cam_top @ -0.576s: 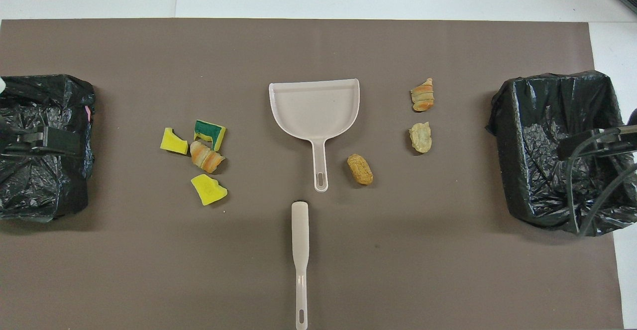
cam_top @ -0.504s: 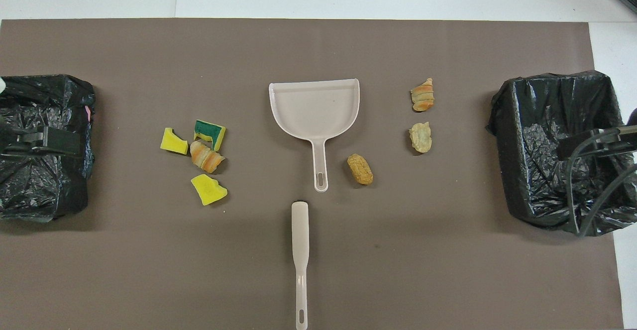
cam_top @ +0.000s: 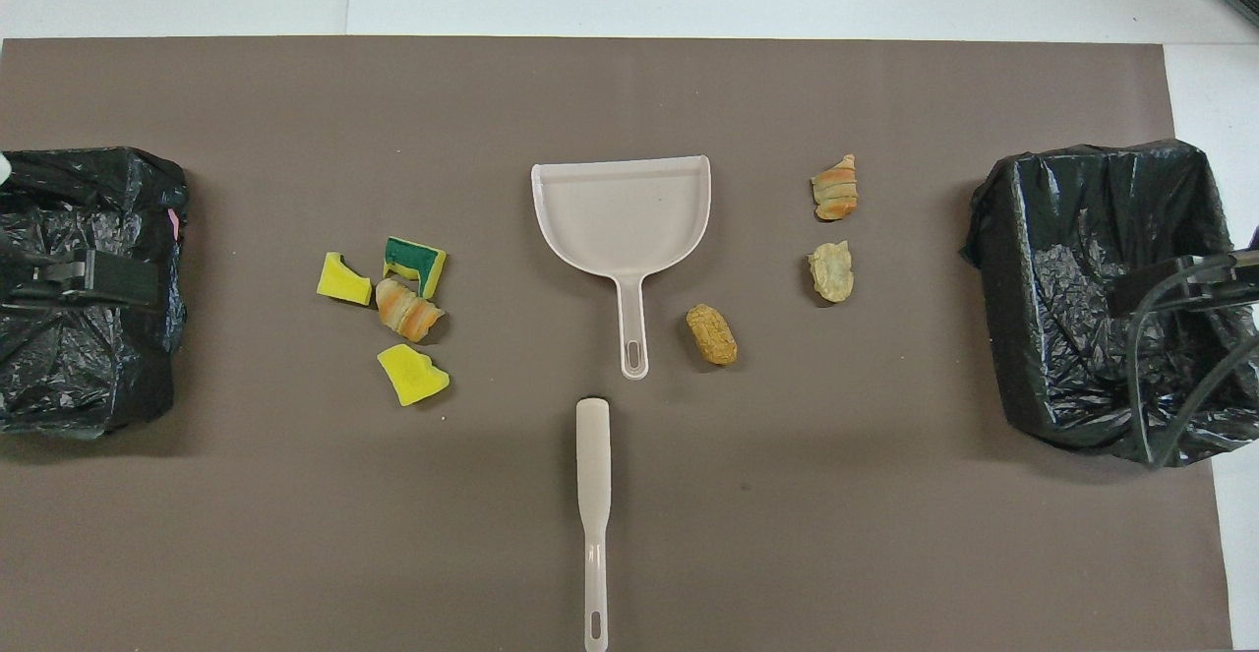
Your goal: Sweep and dump trash in bin
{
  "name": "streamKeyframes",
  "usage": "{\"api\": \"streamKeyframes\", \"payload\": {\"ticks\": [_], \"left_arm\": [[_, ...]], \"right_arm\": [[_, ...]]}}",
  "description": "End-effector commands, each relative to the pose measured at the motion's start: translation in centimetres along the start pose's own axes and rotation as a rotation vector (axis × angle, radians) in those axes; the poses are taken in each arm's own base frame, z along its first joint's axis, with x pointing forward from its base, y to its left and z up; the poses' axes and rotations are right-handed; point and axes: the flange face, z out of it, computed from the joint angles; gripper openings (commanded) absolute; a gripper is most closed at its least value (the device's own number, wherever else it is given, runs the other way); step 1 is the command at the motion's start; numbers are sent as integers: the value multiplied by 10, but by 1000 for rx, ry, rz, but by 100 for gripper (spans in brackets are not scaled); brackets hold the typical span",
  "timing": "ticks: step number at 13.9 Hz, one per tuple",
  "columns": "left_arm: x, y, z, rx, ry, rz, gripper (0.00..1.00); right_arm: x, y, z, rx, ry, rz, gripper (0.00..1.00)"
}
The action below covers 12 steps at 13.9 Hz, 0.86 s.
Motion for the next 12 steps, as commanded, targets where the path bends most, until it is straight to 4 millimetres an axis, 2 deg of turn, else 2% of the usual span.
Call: {"api": "streamKeyframes", "payload": {"ticks": [1,12], "left_arm": [[-4,-2,-4,0,-3,-3,100],[-4,-2,-4,0,-3,-3,100]], "right_arm": [[-8,1,-1,23,-4,3,100],[-9,10,-1,15,-6,18,100]]}}
